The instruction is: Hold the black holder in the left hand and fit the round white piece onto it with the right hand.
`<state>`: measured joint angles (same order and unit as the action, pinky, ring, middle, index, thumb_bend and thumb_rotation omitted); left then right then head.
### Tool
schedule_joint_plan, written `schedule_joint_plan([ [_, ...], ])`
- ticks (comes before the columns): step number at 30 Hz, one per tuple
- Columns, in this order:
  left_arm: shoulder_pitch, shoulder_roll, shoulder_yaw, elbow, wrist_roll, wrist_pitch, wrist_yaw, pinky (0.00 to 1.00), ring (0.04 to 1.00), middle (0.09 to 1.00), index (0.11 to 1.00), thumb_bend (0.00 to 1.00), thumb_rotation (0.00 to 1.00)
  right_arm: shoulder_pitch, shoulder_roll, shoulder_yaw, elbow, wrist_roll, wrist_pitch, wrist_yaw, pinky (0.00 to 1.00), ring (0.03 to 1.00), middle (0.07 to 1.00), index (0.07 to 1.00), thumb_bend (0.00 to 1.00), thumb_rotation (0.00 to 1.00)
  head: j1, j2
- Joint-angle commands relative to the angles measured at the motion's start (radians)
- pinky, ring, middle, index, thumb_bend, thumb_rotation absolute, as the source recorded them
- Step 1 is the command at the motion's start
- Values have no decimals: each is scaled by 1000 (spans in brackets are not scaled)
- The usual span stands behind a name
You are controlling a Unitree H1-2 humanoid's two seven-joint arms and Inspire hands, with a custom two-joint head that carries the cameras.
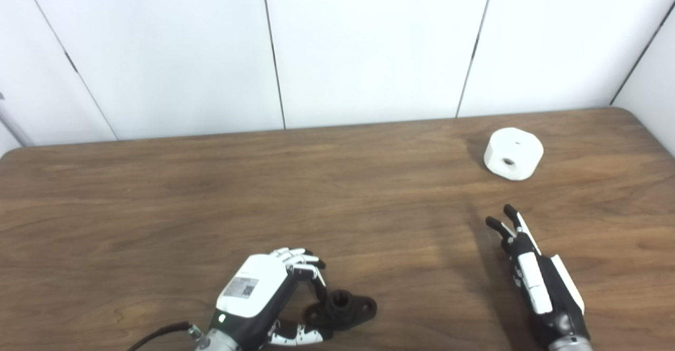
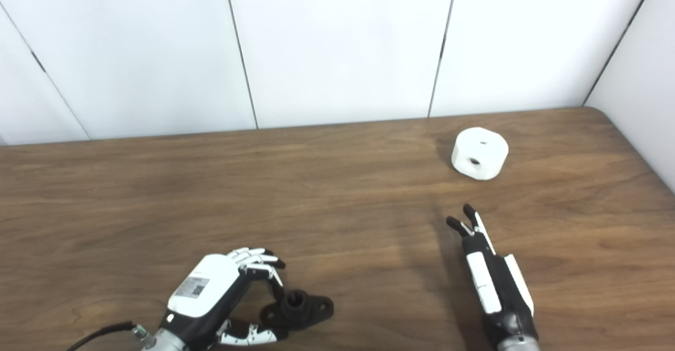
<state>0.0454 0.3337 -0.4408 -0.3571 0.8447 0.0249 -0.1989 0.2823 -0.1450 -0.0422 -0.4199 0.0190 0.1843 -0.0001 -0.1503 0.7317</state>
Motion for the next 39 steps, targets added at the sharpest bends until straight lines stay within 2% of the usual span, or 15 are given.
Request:
schedule_joint_plan([
  [1, 16, 11, -1, 15, 28, -1, -29, 881, 861, 782, 487, 516, 55, 5, 18, 1, -37, -7, 35, -2, 1000, 1000, 918, 987, 679, 991, -1, 1],
  [4, 19, 5, 5, 19, 30, 2, -29, 877, 856, 780, 487, 517, 54, -5, 15, -12, -55, 6, 59, -4, 1000, 1000, 927, 976, 661, 899, -5, 2],
  [7, 19, 2, 6, 20, 39, 3, -29, 880, 860, 782, 487, 516, 54, -21, 5, -25, -65, -10, 48, -12, 1000, 989, 932, 973, 628, 782, -8, 2],
  [10, 19, 4, 10, 20, 44, 2, -30, 884, 864, 784, 487, 515, 52, -49, -22, -32, -59, -82, 21, -26, 998, 968, 937, 978, 590, 640, -12, 1],
  [14, 20, 10, 14, 29, 49, -4, -27, 878, 863, 784, 488, 516, 52, -92, -62, -31, -78, -230, 64, -34, 1000, 974, 943, 974, 643, 557, -83, -15],
  [17, 23, 16, 18, 43, 46, -24, -11, 871, 858, 781, 488, 516, 51, -146, -90, -44, -83, -295, 107, -29, 1000, 974, 951, 972, 692, 487, -131, -21],
  [20, 29, 20, 29, 59, 32, -55, 9, 855, 845, 773, 487, 517, 50, -202, -132, -48, -79, -357, 141, -14, 991, 966, 959, 972, 723, 519, -166, -29],
  [24, 35, 25, 47, 70, 24, -61, 4, 850, 841, 770, 487, 516, 52, -284, -180, -56, -80, -423, 208, 9, 961, 947, 955, 964, 747, 536, -194, -39],
  [27, 38, 28, 58, 78, 20, -69, 6, 841, 835, 765, 487, 516, 53, -343, -222, -62, -62, -446, 228, 23, 912, 925, 944, 958, 746, 520, -205, -48],
  [35, 37, 45, 71, 92, 7, -84, -3, 839, 835, 766, 487, 517, 54, -485, -304, -65, 24, -502, 280, 72, 994, 998, 989, 961, 759, 439, -239, -59],
  [39, 38, 53, 85, 93, -15, -85, -14, 838, 838, 773, 487, 516, 54, -563, -336, -57, 117, -550, 283, 92, 961, 1000, 999, 940, 791, 418, -251, -62],
])
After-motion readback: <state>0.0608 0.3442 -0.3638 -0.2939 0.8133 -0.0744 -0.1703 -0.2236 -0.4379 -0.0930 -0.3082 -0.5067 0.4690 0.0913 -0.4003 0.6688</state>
